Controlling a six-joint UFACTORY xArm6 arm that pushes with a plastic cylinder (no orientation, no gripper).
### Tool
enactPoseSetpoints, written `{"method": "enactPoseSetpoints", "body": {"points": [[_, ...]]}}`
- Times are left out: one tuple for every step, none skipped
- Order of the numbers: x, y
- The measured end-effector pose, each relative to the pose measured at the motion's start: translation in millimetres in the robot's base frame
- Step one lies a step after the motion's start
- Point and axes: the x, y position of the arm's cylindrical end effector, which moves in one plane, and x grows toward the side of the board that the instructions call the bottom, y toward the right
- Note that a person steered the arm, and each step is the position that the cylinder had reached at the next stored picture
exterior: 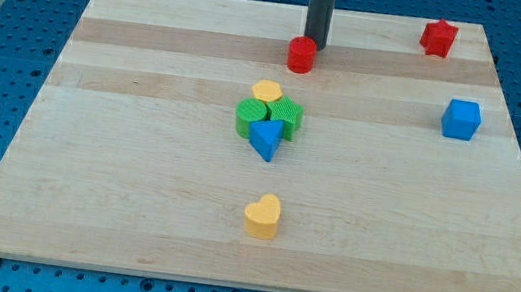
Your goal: Move your arm to the top left of the red circle
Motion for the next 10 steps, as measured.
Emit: {"method": "enactPoseSetpoints", "body": {"points": [[-9,0],[-14,0],[-21,-1],[-21,-1],[-5,14],[26,43],[58,61],[61,61],[40,60],[10,38]]}}
